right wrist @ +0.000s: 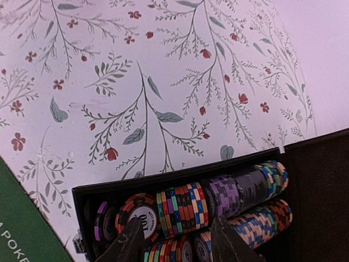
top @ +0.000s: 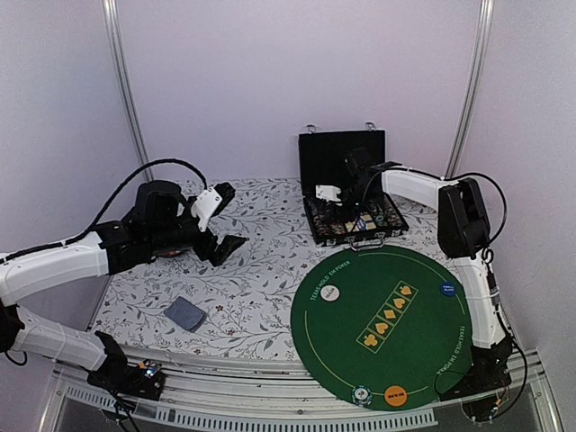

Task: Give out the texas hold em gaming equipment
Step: Pick up the pile of poker chips from the chip case.

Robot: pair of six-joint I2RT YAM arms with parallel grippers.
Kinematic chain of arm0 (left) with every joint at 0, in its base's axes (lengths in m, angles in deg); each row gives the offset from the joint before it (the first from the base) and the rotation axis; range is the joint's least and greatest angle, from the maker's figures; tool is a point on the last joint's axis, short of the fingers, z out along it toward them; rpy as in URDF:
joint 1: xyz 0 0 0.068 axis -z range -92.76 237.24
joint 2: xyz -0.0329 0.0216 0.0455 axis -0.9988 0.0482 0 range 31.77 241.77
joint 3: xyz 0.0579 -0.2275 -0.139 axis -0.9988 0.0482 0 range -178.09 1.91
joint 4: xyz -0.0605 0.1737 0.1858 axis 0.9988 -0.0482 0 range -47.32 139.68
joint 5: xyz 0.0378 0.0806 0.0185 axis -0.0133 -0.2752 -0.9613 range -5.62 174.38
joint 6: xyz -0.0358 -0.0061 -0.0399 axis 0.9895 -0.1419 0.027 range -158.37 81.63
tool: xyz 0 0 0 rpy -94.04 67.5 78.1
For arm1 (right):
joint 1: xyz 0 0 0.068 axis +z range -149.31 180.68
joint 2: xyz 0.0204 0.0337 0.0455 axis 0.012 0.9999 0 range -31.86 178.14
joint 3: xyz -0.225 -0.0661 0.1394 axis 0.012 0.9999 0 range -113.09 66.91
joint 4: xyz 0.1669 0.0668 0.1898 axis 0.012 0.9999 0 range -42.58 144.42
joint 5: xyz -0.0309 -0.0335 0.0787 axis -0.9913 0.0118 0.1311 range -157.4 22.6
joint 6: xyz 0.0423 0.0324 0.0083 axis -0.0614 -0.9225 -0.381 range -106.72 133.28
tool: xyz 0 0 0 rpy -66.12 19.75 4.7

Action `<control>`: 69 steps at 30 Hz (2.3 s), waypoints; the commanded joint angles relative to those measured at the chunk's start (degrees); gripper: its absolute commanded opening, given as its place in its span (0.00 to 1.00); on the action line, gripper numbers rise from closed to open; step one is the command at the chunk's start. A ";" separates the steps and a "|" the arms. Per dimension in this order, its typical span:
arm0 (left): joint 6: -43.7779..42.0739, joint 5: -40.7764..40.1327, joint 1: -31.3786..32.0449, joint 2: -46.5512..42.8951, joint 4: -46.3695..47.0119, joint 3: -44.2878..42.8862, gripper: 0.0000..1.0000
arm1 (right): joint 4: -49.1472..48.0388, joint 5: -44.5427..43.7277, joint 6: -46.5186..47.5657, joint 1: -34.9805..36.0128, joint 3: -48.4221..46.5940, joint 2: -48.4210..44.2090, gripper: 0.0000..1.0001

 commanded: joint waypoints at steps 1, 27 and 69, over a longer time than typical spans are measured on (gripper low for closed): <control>-0.58 -0.15 -0.30 0.63 0.64 1.05 0.98 | -0.28 -2.65 3.64 1.12 -2.01 3.83 0.43; -0.53 0.24 -0.28 0.28 0.84 1.08 0.98 | 0.42 -19.47 8.91 5.82 6.34 2.50 0.28; -0.14 0.88 -0.28 -0.04 0.64 0.85 0.98 | 5.19 -23.87 6.49 8.69 7.92 6.66 0.33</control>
